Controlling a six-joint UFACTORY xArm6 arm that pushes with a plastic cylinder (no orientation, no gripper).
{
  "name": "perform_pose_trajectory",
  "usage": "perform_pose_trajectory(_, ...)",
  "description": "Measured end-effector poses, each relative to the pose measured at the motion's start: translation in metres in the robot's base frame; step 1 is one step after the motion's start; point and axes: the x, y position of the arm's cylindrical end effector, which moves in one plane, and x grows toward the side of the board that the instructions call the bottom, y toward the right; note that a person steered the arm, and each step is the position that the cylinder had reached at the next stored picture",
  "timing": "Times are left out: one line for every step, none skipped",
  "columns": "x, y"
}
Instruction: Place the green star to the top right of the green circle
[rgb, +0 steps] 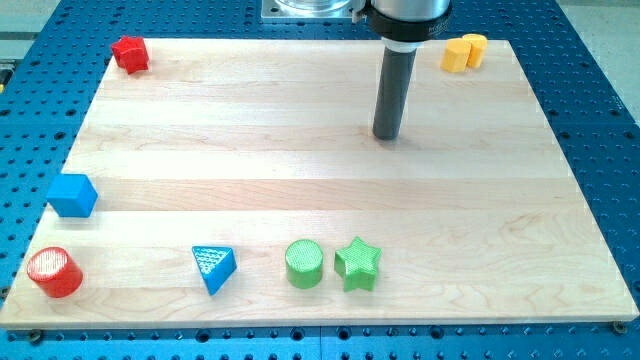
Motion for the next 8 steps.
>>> perform_pose_trajectory(0.002,0.000)
perform_pose_trajectory(0.021,0.018)
perform_pose_trajectory(0.089,0.073)
perform_pose_trajectory(0.172,0.069)
perform_pose_trajectory(0.233,0.036)
perform_pose_trajectory(0.234,0.005)
perform_pose_trajectory(0.234,-0.036)
perform_pose_trajectory(0.223,-0.013)
